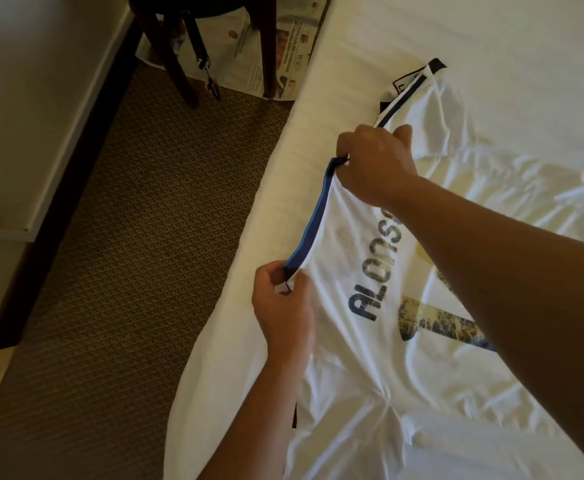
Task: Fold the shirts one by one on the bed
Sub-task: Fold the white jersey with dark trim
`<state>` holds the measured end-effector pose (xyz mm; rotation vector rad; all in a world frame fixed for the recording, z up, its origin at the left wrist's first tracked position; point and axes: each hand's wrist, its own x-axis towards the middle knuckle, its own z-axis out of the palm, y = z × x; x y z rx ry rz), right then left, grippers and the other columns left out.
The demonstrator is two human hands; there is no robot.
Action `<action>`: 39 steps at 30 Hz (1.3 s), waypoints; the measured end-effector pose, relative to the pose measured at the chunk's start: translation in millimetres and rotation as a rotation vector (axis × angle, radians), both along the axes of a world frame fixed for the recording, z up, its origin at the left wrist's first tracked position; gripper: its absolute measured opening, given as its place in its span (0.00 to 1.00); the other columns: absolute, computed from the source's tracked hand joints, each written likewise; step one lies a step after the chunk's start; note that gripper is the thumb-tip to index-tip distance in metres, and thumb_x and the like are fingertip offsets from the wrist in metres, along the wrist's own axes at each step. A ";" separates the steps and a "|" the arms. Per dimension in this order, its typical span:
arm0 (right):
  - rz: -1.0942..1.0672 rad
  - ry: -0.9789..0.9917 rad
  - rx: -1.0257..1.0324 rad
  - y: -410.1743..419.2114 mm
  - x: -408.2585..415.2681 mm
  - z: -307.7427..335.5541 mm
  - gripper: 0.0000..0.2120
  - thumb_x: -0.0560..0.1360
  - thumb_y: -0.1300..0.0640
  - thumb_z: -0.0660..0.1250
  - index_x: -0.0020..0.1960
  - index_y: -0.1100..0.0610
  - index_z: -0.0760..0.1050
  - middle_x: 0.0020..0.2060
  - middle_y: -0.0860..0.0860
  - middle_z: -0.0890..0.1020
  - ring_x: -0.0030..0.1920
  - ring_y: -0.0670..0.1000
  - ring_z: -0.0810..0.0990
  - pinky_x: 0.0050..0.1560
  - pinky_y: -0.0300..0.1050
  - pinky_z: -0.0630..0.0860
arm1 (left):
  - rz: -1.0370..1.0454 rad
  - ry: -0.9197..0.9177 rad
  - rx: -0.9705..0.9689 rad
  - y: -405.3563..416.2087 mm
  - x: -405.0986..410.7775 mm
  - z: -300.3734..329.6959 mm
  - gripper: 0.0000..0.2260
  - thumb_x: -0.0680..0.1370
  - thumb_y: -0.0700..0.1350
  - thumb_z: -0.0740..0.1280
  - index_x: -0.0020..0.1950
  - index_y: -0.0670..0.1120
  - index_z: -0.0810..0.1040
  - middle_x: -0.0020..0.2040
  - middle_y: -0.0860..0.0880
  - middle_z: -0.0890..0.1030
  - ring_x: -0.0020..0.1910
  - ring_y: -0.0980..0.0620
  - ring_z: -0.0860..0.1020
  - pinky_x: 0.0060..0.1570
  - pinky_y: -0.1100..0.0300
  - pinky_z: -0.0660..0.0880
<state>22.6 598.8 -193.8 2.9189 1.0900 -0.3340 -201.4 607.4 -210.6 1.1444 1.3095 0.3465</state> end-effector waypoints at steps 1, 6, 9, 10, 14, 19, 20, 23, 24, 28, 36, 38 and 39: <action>0.027 -0.062 -0.026 -2.9 -3.3 -4.9 0.08 0.79 0.56 0.61 0.53 0.53 0.77 0.47 0.52 0.77 0.49 0.57 0.76 0.60 0.56 0.61 | -0.030 0.023 -0.022 2.7 -0.5 -1.0 0.08 0.75 0.36 0.71 0.50 0.47 0.80 0.43 0.52 0.84 0.37 0.62 0.80 0.35 0.71 0.74; -0.153 0.134 0.068 -12.7 -11.0 -22.5 0.12 0.80 0.57 0.59 0.59 0.50 0.78 0.48 0.51 0.83 0.49 0.56 0.78 0.64 0.54 0.60 | -0.329 0.223 -0.061 16.6 -8.4 -22.1 0.07 0.73 0.40 0.74 0.37 0.44 0.77 0.33 0.53 0.79 0.33 0.55 0.77 0.35 0.64 0.73; -0.353 0.550 0.382 -24.0 -24.3 -30.1 0.23 0.81 0.52 0.62 0.76 0.47 0.67 0.67 0.47 0.78 0.70 0.53 0.73 0.72 0.60 0.63 | -0.125 0.199 0.015 17.7 -15.5 -24.5 0.05 0.75 0.43 0.73 0.42 0.46 0.79 0.32 0.53 0.80 0.32 0.60 0.77 0.39 0.62 0.75; -0.388 0.568 0.436 -31.0 -32.1 -30.3 0.25 0.81 0.50 0.63 0.77 0.46 0.64 0.70 0.47 0.76 0.71 0.53 0.71 0.73 0.61 0.63 | -0.056 0.188 -0.025 15.9 -18.8 -23.2 0.04 0.75 0.45 0.74 0.44 0.47 0.81 0.32 0.54 0.81 0.34 0.60 0.79 0.43 0.59 0.79; -0.500 0.423 0.455 -69.5 -69.5 -22.7 0.23 0.81 0.50 0.63 0.75 0.48 0.68 0.69 0.51 0.76 0.70 0.55 0.71 0.73 0.58 0.62 | -0.155 0.237 -0.119 4.8 -34.0 -22.1 0.14 0.68 0.58 0.75 0.41 0.47 0.82 0.33 0.51 0.82 0.36 0.50 0.80 0.44 0.49 0.81; -0.579 0.396 0.361 -137.8 -125.7 -24.4 0.17 0.81 0.53 0.64 0.68 0.53 0.75 0.66 0.51 0.77 0.67 0.56 0.72 0.69 0.57 0.66 | -0.470 0.401 0.090 -3.3 -45.0 -15.1 0.13 0.75 0.43 0.71 0.33 0.44 0.71 0.30 0.50 0.75 0.32 0.49 0.75 0.32 0.59 0.71; -0.607 0.390 0.344 -152.6 -139.3 -23.6 0.16 0.81 0.53 0.64 0.67 0.54 0.75 0.67 0.52 0.77 0.67 0.56 0.71 0.69 0.57 0.66 | -0.395 0.403 0.113 -3.9 -49.5 -15.3 0.12 0.76 0.43 0.70 0.34 0.44 0.73 0.32 0.49 0.76 0.34 0.47 0.76 0.35 0.57 0.74; -0.652 0.343 0.337 -194.9 -183.8 -23.7 0.14 0.79 0.56 0.66 0.63 0.56 0.78 0.63 0.55 0.78 0.64 0.58 0.73 0.66 0.58 0.69 | -0.240 0.356 0.079 -8.5 -68.0 -11.4 0.10 0.79 0.47 0.70 0.40 0.44 0.80 0.38 0.47 0.81 0.41 0.45 0.79 0.45 0.49 0.79; -0.654 0.330 0.340 -207.7 -200.3 -25.8 0.13 0.78 0.57 0.67 0.62 0.56 0.78 0.61 0.56 0.78 0.63 0.59 0.73 0.65 0.56 0.70 | -0.275 0.354 0.047 -12.4 -75.3 -10.2 0.10 0.79 0.49 0.71 0.42 0.44 0.80 0.39 0.48 0.80 0.41 0.46 0.79 0.44 0.53 0.77; -0.779 0.403 0.399 -252.5 -269.0 -26.8 0.08 0.78 0.56 0.68 0.56 0.57 0.79 0.54 0.53 0.77 0.56 0.56 0.75 0.57 0.50 0.73 | -0.529 0.458 -0.002 -38.2 -107.1 -2.2 0.16 0.75 0.56 0.74 0.47 0.43 0.81 0.42 0.47 0.82 0.44 0.47 0.81 0.45 0.54 0.75; -0.984 0.862 0.278 -263.9 -344.0 -18.8 0.21 0.78 0.40 0.65 0.42 0.58 0.76 0.37 0.52 0.79 0.39 0.51 0.76 0.34 0.45 0.68 | -0.508 0.488 0.072 -77.0 -173.1 0.1 0.14 0.81 0.48 0.68 0.38 0.44 0.73 0.35 0.48 0.75 0.36 0.49 0.74 0.34 0.57 0.67; -0.980 0.987 0.282 -261.9 -348.6 -19.9 0.16 0.77 0.45 0.68 0.45 0.59 0.78 0.41 0.54 0.80 0.42 0.54 0.79 0.41 0.48 0.75 | -0.450 0.487 0.029 -84.4 -186.5 0.8 0.15 0.81 0.51 0.68 0.40 0.43 0.74 0.37 0.47 0.76 0.39 0.47 0.75 0.38 0.56 0.69; -0.993 1.059 0.313 -260.9 -348.0 -21.0 0.12 0.77 0.49 0.69 0.47 0.58 0.78 0.44 0.55 0.82 0.45 0.55 0.80 0.47 0.51 0.79 | -0.457 0.468 -0.007 -86.4 -189.2 2.1 0.14 0.81 0.52 0.69 0.41 0.42 0.76 0.38 0.46 0.77 0.40 0.47 0.75 0.39 0.55 0.70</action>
